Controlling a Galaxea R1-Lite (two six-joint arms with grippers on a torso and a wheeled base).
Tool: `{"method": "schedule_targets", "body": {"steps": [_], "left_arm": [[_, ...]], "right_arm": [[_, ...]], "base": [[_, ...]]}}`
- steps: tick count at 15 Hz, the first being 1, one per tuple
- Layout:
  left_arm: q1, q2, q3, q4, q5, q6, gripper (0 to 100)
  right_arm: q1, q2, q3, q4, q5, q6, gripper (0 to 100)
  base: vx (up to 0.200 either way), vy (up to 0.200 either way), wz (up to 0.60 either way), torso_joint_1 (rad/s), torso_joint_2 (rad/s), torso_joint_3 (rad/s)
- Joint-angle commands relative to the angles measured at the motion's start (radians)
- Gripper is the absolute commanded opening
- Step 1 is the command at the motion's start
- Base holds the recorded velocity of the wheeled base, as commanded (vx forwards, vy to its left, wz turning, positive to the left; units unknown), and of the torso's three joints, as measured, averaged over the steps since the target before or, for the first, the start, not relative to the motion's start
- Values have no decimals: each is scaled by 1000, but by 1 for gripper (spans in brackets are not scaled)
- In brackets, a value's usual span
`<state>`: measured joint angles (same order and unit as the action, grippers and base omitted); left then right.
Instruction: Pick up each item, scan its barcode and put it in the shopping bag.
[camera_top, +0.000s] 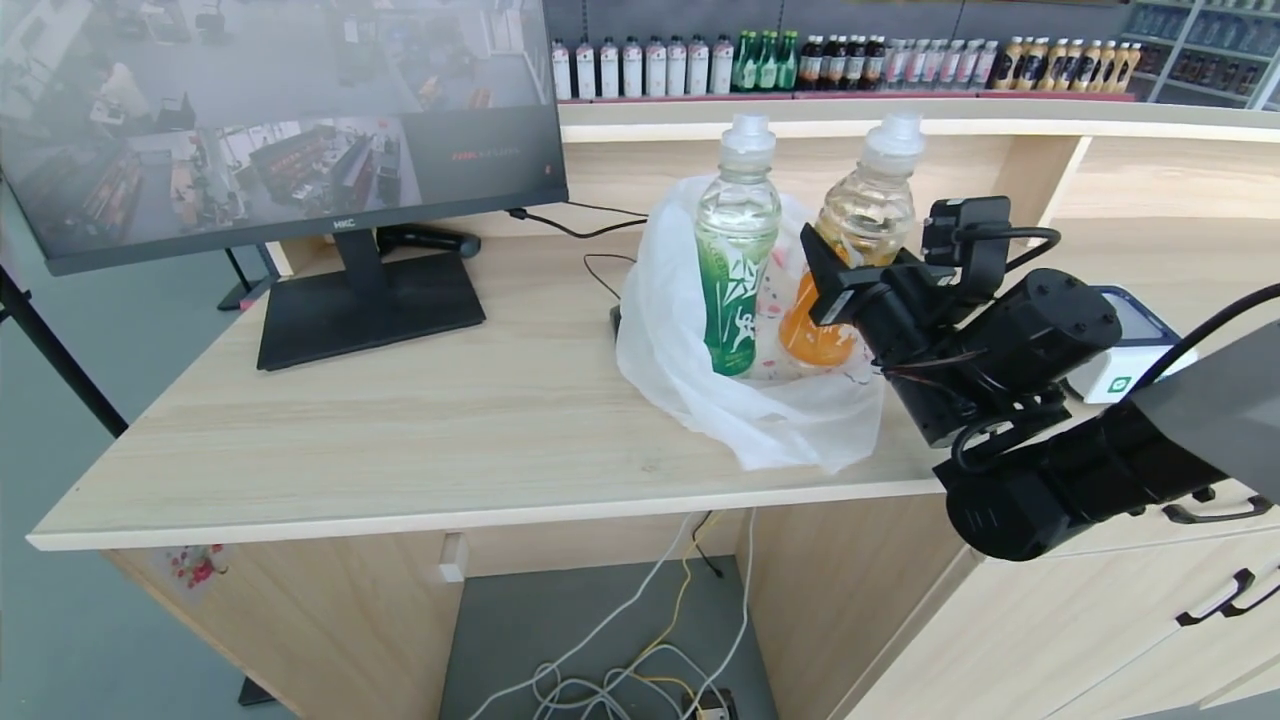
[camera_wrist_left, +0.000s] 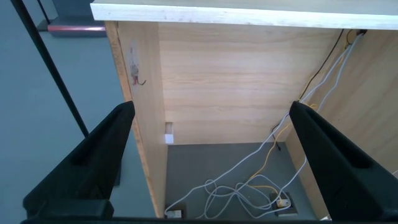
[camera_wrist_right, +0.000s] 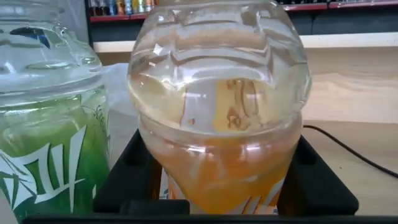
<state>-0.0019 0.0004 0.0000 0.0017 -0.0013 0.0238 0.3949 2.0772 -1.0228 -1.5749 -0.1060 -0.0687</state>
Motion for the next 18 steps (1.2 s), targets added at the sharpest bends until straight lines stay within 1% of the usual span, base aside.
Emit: {"method": "schedule_targets", "body": {"steps": [1, 14, 15, 18], "left_arm": [[0, 0, 0, 0, 0, -4, 100], [0, 0, 0, 0, 0, -4, 100], [0, 0, 0, 0, 0, -4, 100], [0, 0, 0, 0, 0, -4, 100]], "right_arm": [[-8, 27, 0, 4, -1, 1, 0], [-13, 58, -16, 4, -1, 6, 0], [-14, 58, -14, 4, -1, 7, 100], [-14, 55, -8, 4, -1, 20, 100]], "base": [[0, 0, 0, 0, 0, 0], [0, 0, 0, 0, 0, 0], [0, 0, 0, 0, 0, 0], [0, 0, 0, 0, 0, 0]]}}
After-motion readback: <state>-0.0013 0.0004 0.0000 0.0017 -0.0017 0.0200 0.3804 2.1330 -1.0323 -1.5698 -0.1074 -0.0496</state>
